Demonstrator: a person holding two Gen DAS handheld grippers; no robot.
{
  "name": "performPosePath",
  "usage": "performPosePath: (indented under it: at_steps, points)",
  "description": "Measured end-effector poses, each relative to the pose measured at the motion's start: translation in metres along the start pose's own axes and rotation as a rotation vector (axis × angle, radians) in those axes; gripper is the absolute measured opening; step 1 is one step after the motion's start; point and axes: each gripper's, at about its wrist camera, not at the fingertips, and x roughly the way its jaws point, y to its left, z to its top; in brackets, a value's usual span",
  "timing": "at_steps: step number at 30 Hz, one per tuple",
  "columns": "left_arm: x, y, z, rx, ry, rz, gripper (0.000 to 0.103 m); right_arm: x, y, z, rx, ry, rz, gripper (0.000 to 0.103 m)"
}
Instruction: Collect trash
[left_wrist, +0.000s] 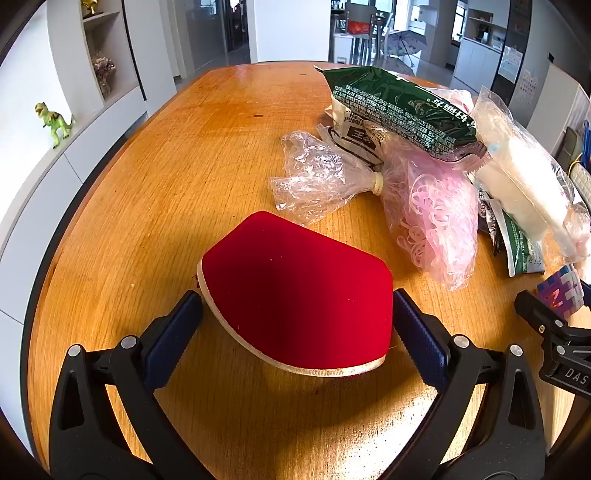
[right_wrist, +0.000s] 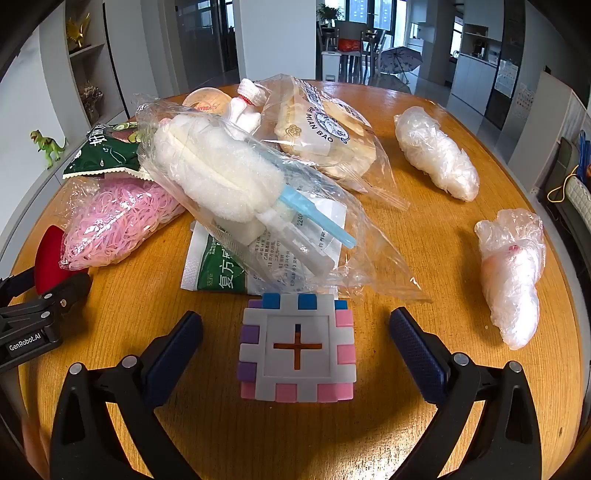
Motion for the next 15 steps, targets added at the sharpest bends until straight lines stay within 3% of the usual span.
performPosePath:
  at_steps: [15]
  points:
    - [-0.0002, -0.0005, -0.0001, 0.004, -0.002, 0.006, 0.097, -0.0001, -0.0003, -0.0001, 0.001, -0.001, 0.002, 0.101]
